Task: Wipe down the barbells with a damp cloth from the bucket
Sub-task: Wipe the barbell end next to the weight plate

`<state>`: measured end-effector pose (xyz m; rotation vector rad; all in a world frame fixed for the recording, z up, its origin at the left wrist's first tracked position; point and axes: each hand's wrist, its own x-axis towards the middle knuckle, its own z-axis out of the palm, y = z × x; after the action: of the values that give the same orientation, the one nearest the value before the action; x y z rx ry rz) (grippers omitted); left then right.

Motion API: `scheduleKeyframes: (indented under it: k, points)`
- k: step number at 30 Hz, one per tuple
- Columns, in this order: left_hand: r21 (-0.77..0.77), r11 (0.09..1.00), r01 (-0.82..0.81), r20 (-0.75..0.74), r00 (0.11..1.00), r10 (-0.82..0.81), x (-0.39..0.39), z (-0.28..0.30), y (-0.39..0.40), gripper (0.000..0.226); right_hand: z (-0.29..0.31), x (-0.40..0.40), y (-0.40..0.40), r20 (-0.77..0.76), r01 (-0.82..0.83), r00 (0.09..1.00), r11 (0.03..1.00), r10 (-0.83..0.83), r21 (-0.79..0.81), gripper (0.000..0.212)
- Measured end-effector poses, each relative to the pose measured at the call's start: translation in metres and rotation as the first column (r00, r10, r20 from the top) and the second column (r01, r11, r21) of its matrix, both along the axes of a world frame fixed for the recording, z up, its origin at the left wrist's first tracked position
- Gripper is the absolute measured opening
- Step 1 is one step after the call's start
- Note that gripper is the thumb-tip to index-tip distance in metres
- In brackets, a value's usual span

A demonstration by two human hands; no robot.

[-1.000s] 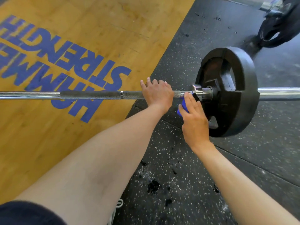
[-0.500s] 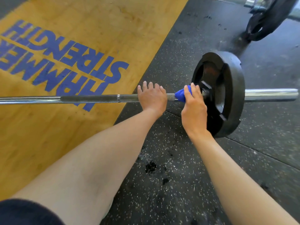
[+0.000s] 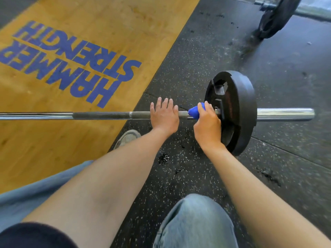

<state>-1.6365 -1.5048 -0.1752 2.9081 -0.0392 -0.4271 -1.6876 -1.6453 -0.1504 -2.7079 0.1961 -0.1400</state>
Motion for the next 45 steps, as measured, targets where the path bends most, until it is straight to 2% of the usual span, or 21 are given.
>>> scheduleKeyframes:
  k: [2, 4, 7, 9, 11, 13, 16, 18, 19, 22, 25, 27, 30, 32, 35, 39, 45]
  points:
    - [-0.027, 0.999, 0.018, -0.048, 0.999, -0.019, -0.014, 0.005, 0.003, 0.057, 0.008, 0.011, -0.006, -0.063, 0.021, 0.998, 0.999, -0.018, 0.033, 0.027]
    - [-0.056, 0.998, 0.025, -0.087, 0.996, -0.030, -0.026, 0.008, 0.005, 0.058, 0.013, 0.016, -0.015, -0.125, 0.033, 0.992, 0.999, -0.028, 0.036, 0.018]
    - [-0.080, 0.996, 0.043, -0.121, 0.991, -0.053, -0.046, 0.009, 0.008, 0.058, 0.010, -0.016, -0.019, -0.044, 0.029, 0.999, 0.999, -0.028, 0.026, 0.024]
    - [-0.081, 0.995, 0.057, -0.109, 0.992, -0.066, -0.061, 0.008, 0.010, 0.058, 0.003, -0.055, -0.015, 0.000, 0.025, 1.000, 1.000, -0.025, 0.017, 0.038]
    - [-0.089, 0.993, 0.075, -0.091, 0.992, -0.083, -0.074, 0.009, 0.012, 0.058, 0.002, -0.087, -0.014, -0.044, 0.023, 0.999, 1.000, -0.023, 0.008, 0.059]
    - [-0.099, 0.990, 0.097, -0.056, 0.993, -0.103, -0.087, 0.009, 0.013, 0.057, 0.006, -0.095, -0.014, -0.087, 0.024, 0.996, 1.000, -0.024, 0.003, 0.064]
    - [-0.082, 0.987, 0.137, -0.014, 0.990, -0.138, -0.108, 0.006, 0.018, 0.058, 0.018, -0.079, -0.013, -0.209, 0.034, 0.977, 0.999, -0.033, 0.001, 0.047]
    - [-0.051, 0.982, 0.183, 0.069, 0.981, -0.179, -0.116, 0.006, 0.017, 0.061, 0.022, -0.078, -0.012, -0.220, 0.041, 0.974, 0.999, -0.046, -0.026, 0.029]
    - [-0.052, 0.974, 0.219, 0.125, 0.969, -0.211, -0.114, 0.007, 0.012, 0.062, 0.022, -0.081, -0.012, -0.198, 0.035, 0.979, 0.999, -0.041, -0.033, 0.028]
    - [-0.127, 0.959, 0.254, 0.154, 0.960, -0.233, -0.106, 0.005, -0.004, 0.063, 0.012, -0.119, -0.011, -0.153, -0.022, 0.988, 0.991, 0.001, -0.134, 0.060]
    - [-0.075, 0.957, 0.280, 0.128, 0.955, -0.269, -0.113, -0.006, -0.013, 0.062, 0.006, -0.142, -0.012, -0.167, -0.100, 0.984, 0.953, 0.054, -0.285, 0.073]
    - [-0.003, 0.953, 0.302, 0.163, 0.941, -0.298, -0.125, -0.013, -0.012, 0.060, 0.005, -0.135, -0.009, -0.165, -0.087, 0.985, 0.963, 0.045, -0.255, 0.068]
    - [0.000, 0.947, 0.321, 0.197, 0.928, -0.315, -0.129, -0.018, -0.014, 0.061, 0.005, -0.127, -0.003, -0.121, 0.042, 0.991, 0.988, -0.060, -0.150, 0.060]
    - [0.009, 0.946, 0.323, 0.219, 0.923, -0.317, -0.132, -0.020, -0.013, 0.061, 0.000, -0.148, 0.004, -0.059, 0.096, 0.993, 0.984, -0.105, -0.147, 0.064]
    - [0.002, 0.951, 0.309, 0.229, 0.926, -0.301, -0.137, -0.023, -0.012, 0.059, -0.007, -0.178, 0.003, -0.042, 0.070, 0.996, 0.989, -0.076, -0.132, 0.072]
    - [-0.017, 0.953, 0.303, 0.220, 0.931, -0.292, -0.141, -0.024, -0.014, 0.062, -0.007, -0.145, 0.004, -0.038, 0.139, 0.989, 0.986, -0.143, -0.088, 0.054]
    - [-0.021, 0.952, 0.307, 0.205, 0.933, -0.296, -0.150, -0.020, -0.011, 0.070, -0.012, -0.199, 0.011, 0.014, 0.161, 0.987, 0.985, -0.160, -0.068, 0.068]
